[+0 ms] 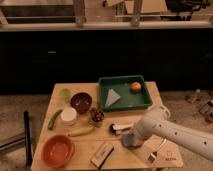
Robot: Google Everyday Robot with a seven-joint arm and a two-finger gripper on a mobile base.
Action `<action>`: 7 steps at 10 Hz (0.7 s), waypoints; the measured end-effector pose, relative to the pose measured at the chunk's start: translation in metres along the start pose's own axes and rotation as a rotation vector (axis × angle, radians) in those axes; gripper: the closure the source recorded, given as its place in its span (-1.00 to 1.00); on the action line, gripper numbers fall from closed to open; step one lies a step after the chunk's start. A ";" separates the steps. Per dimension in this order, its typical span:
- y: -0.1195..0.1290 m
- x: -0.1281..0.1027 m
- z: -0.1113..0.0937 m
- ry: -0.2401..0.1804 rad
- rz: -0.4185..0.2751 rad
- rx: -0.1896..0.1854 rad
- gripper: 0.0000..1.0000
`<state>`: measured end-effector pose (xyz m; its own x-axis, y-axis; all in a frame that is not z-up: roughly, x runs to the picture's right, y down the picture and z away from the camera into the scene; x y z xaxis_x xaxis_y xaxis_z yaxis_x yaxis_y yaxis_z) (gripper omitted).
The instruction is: Wipe table surface with sponge
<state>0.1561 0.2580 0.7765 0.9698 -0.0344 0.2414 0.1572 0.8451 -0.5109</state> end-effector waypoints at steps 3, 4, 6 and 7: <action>0.008 -0.030 0.002 -0.013 -0.100 -0.015 1.00; 0.015 -0.036 0.001 -0.012 -0.130 -0.024 1.00; 0.034 -0.043 -0.002 -0.004 -0.182 -0.047 1.00; 0.038 -0.042 -0.003 0.002 -0.191 -0.057 1.00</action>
<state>0.1222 0.2903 0.7442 0.9216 -0.1927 0.3368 0.3490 0.7913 -0.5020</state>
